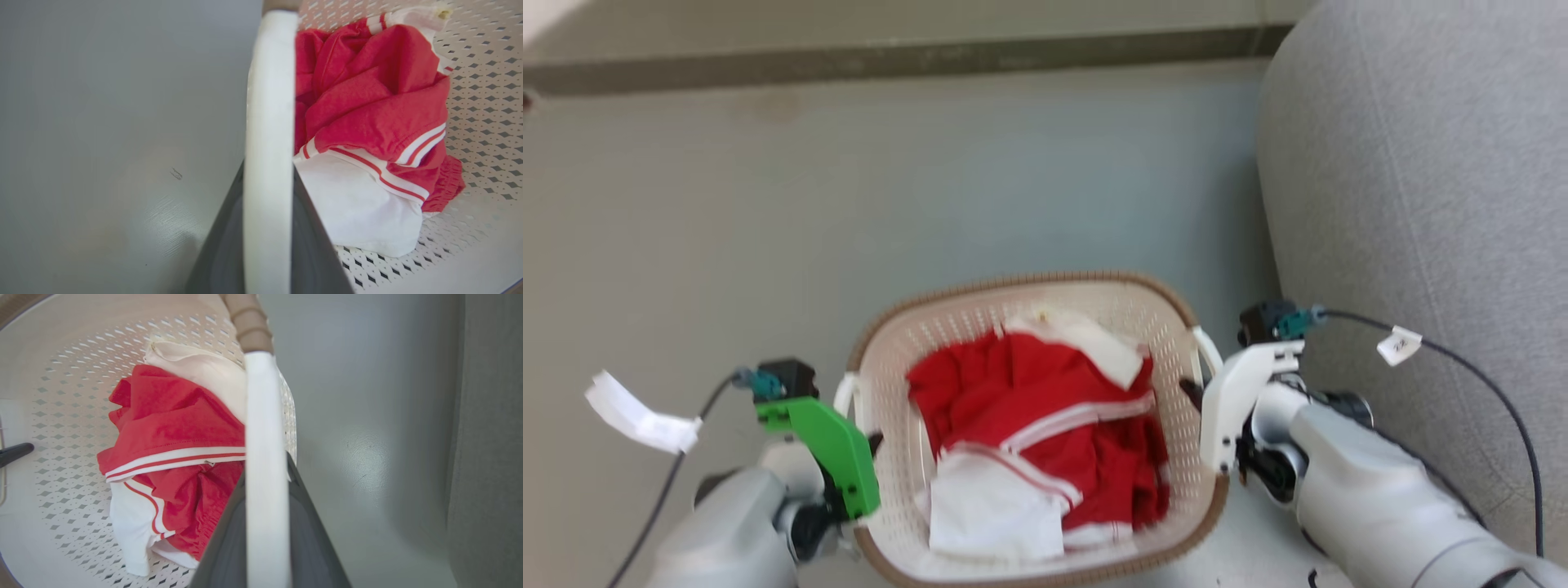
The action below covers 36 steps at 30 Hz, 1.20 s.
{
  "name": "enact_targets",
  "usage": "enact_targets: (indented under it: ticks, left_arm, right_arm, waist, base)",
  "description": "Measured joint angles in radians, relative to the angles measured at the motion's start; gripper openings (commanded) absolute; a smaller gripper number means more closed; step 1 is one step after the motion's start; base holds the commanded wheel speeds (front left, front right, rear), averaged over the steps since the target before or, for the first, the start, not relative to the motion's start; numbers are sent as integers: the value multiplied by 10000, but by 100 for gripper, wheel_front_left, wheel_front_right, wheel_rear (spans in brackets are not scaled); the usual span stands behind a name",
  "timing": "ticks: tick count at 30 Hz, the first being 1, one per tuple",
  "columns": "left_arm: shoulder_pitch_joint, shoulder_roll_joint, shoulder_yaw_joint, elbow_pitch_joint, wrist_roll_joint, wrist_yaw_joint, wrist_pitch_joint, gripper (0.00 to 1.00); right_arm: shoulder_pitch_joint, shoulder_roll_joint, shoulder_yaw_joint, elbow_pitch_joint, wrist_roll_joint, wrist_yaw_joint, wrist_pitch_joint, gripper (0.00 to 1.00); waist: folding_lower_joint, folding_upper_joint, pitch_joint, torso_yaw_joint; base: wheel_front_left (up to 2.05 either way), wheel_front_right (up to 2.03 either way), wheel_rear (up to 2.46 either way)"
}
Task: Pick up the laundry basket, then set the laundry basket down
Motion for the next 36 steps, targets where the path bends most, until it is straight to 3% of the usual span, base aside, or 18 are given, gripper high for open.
enact_targets:
  ticks: [18, 36]
  left_arm:
    - [1160, -245, -351, 384, -529, 0, 495, 0]
    - [1179, -240, -514, 433, -878, 2, 1001, 0]
  right_arm:
    - [1150, -17, 568, 75, 541, 12, 775, 0]
    - [1148, -36, 815, 127, 819, 13, 1151, 0]
  waist:
    - [-1, 0, -2221, -38]
    - [0, 0, -2338, -75]
  base:
    - [0, 0, 0]
    - [0, 0, 0]
